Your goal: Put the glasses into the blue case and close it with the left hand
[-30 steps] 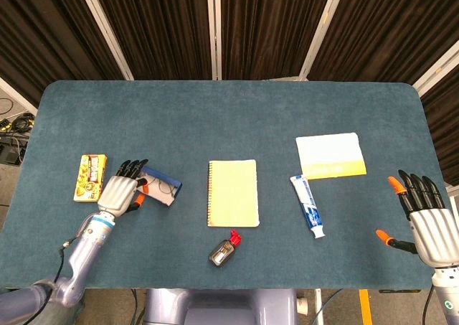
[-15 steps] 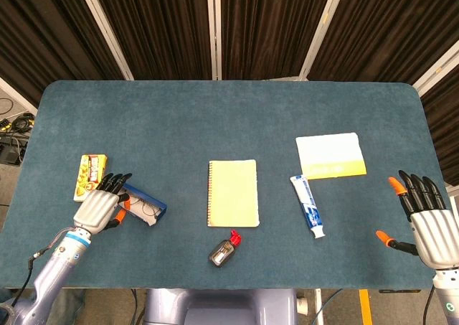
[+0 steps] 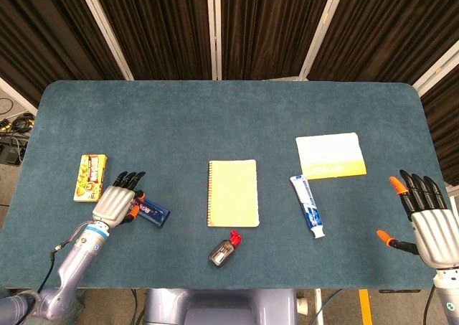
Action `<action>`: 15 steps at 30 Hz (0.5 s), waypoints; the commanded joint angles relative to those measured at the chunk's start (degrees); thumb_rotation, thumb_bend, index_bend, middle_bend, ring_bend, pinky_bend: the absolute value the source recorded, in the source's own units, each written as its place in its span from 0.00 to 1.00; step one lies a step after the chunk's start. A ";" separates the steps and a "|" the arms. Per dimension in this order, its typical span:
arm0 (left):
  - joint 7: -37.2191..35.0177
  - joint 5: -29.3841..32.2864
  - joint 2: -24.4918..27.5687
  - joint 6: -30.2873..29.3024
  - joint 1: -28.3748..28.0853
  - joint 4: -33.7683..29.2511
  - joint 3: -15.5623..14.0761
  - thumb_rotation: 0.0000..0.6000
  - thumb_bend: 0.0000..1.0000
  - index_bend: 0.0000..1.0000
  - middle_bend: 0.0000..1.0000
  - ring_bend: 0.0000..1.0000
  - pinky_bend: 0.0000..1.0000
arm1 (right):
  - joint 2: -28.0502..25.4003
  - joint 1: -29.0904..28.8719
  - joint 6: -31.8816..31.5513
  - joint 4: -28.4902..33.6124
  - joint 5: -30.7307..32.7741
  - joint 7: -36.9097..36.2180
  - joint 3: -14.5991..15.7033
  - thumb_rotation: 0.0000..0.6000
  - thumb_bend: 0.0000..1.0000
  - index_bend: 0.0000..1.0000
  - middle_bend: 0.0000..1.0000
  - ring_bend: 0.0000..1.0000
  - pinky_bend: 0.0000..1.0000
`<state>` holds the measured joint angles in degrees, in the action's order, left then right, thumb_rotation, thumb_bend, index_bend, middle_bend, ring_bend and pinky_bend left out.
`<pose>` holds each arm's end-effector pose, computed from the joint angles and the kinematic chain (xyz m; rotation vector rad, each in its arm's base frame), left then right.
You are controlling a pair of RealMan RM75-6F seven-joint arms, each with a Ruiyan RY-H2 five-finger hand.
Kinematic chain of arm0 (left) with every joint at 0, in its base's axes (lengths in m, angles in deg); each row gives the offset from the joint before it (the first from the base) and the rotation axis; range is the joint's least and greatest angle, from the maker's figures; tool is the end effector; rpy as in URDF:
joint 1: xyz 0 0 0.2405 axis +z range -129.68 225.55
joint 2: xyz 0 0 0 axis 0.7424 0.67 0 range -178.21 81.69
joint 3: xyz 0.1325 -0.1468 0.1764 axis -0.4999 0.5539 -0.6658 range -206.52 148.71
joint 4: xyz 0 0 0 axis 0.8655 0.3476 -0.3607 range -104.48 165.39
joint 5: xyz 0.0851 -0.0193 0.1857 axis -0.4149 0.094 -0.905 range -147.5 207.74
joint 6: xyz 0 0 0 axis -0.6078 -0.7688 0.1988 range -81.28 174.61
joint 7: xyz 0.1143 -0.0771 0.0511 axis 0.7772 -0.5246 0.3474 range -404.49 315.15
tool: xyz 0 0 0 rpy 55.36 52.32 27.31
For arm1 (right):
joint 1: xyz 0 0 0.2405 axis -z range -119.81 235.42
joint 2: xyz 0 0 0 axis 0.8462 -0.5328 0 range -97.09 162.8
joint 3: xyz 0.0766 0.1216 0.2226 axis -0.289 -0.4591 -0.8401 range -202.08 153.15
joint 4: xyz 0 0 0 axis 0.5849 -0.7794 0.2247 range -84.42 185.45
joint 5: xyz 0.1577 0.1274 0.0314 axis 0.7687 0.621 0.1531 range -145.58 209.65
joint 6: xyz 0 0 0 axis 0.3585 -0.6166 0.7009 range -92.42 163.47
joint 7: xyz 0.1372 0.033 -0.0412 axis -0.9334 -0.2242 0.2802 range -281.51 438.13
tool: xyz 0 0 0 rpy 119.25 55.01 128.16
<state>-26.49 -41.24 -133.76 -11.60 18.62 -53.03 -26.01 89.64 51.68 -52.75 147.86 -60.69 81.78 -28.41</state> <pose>-0.2464 0.2901 -0.0021 -1.8457 -0.9755 -0.7333 -0.2822 -0.1919 0.2029 1.4871 -0.7018 0.9582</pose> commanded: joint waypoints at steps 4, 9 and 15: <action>-2.62 -0.82 -0.26 -1.01 0.14 0.62 0.70 1.00 0.35 0.05 0.00 0.00 0.00 | 0.06 -0.05 0.10 -0.03 0.00 0.15 0.00 1.00 0.00 0.01 0.00 0.00 0.00; -7.06 -2.74 1.09 -2.55 0.42 -0.29 1.61 1.00 0.29 0.00 0.00 0.00 0.00 | 0.09 0.01 0.01 0.01 0.00 0.32 0.00 1.00 0.00 0.01 0.00 0.00 0.00; -11.33 -5.41 4.13 -3.95 0.77 -2.04 1.81 1.00 0.27 0.00 0.00 0.00 0.00 | 0.06 0.06 -0.10 0.11 -0.10 0.31 0.03 1.00 0.00 0.01 0.00 0.00 0.00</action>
<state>-37.00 -45.94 -130.45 -15.17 19.25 -54.48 -24.26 89.69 51.74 -52.85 147.96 -60.79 82.09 -28.38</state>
